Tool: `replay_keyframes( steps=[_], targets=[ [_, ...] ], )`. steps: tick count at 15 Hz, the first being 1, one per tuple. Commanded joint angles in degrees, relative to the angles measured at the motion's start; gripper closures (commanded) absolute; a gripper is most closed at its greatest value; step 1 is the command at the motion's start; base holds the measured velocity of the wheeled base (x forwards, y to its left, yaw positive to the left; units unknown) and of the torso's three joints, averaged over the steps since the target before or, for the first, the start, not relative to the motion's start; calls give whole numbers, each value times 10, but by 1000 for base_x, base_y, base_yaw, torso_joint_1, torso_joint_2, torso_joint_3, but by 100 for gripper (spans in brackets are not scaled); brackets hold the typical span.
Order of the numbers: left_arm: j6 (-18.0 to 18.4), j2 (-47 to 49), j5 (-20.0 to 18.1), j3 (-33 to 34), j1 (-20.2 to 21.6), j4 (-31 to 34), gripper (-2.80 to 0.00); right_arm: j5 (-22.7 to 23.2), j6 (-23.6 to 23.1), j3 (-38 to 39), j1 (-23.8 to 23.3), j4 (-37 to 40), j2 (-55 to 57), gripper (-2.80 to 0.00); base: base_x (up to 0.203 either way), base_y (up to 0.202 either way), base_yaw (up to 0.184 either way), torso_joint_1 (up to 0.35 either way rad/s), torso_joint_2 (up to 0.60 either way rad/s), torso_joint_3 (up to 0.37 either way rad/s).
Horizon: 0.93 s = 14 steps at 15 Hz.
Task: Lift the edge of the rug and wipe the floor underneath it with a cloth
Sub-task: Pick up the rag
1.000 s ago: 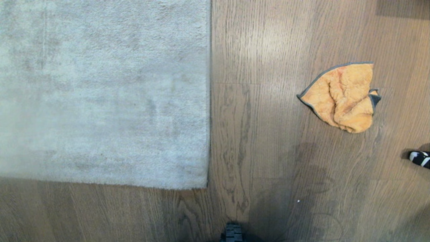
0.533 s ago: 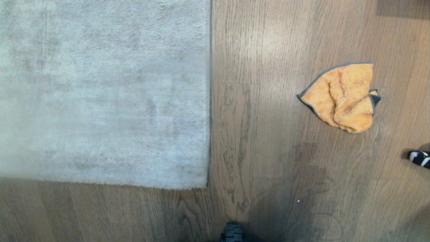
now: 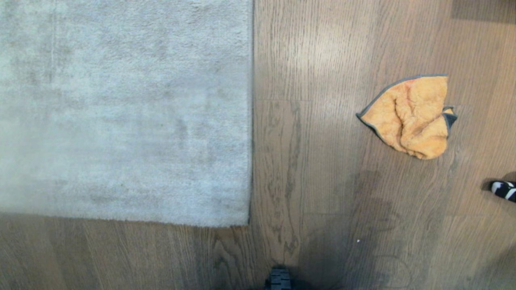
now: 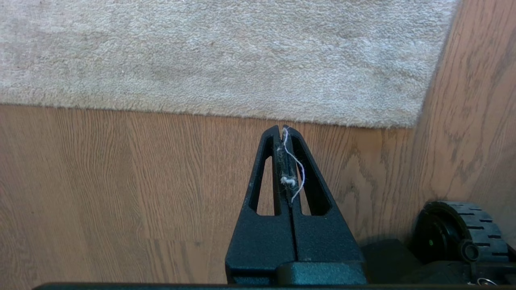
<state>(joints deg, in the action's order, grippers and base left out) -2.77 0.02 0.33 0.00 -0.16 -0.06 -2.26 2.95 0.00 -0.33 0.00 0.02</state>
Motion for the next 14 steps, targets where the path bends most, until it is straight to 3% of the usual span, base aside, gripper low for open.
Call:
replay_keyframes(
  steps=[1,14],
  targets=[
    [0,0,0,0,0,0,0,0,0,0,0,0,0,0,0,0,0,0,0,0],
    [-1,0,0,0,0,0,0,3,-14,-3,0,10,8,0,0,0,0,0,0,0]
  ],
)
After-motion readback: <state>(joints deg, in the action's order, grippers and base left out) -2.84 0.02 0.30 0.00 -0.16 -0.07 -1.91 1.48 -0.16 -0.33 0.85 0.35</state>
